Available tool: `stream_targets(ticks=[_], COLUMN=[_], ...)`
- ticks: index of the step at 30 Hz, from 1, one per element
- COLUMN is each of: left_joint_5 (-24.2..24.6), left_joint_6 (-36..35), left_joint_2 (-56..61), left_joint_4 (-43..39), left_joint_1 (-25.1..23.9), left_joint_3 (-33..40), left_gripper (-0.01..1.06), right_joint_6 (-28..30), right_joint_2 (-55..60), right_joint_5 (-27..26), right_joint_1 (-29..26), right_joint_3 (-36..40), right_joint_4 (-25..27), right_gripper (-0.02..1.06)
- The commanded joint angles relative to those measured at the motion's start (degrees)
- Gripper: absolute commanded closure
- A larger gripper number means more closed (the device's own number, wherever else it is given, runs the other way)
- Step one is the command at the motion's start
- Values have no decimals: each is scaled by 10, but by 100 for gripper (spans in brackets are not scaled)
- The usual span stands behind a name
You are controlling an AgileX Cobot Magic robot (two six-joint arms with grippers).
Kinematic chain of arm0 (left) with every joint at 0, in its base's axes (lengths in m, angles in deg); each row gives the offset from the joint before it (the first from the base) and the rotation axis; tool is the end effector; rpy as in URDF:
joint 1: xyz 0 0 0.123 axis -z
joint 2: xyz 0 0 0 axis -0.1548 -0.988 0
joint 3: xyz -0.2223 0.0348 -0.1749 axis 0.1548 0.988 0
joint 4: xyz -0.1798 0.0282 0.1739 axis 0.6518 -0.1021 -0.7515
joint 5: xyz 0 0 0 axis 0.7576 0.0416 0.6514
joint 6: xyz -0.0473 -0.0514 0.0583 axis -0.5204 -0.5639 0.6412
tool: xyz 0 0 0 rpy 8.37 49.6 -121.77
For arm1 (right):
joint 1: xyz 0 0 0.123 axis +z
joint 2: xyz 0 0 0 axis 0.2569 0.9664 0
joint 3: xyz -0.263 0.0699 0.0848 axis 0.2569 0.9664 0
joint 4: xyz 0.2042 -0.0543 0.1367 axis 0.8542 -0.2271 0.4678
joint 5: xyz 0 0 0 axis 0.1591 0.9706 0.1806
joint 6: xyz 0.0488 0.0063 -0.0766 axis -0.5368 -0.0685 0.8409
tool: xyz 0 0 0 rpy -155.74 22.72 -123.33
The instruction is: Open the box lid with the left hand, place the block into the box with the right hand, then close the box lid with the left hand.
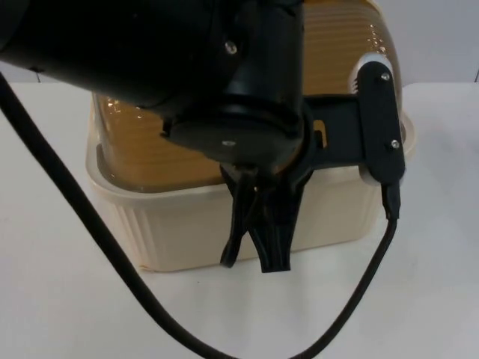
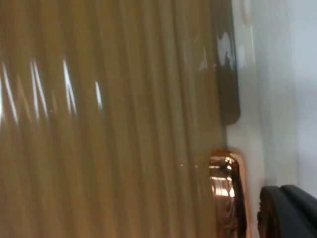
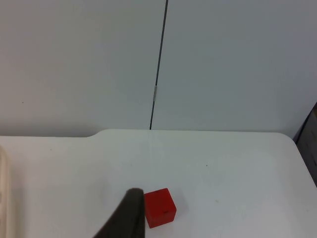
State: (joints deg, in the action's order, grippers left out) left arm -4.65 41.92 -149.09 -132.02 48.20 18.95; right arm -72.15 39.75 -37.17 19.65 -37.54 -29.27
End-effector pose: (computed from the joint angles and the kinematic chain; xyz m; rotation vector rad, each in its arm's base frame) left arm 0.2283 -0.2770 0.1853 1.7263 1.8465 0.4751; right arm 0.1442 -0.0090 0.4560 0.0141 1.9663 -0.2113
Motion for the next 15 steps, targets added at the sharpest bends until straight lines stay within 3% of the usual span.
stream_targets(ticks=[1,15], left_joint_5=[-10,-25], left_joint_6=[-13,-13], left_joint_2=[2,0], left_joint_4=[-11,-11], left_joint_1=[1,-13], left_joint_3=[-4,-4], left_gripper=[105,105], right_joint_6=[0,0], right_joint_2=[-2,-2], right_joint_5=[-3,-1], right_joint_1=[0,0], right_joint_3=[-5,-5], right_joint_4=[-5,-5], right_gripper=[0,0])
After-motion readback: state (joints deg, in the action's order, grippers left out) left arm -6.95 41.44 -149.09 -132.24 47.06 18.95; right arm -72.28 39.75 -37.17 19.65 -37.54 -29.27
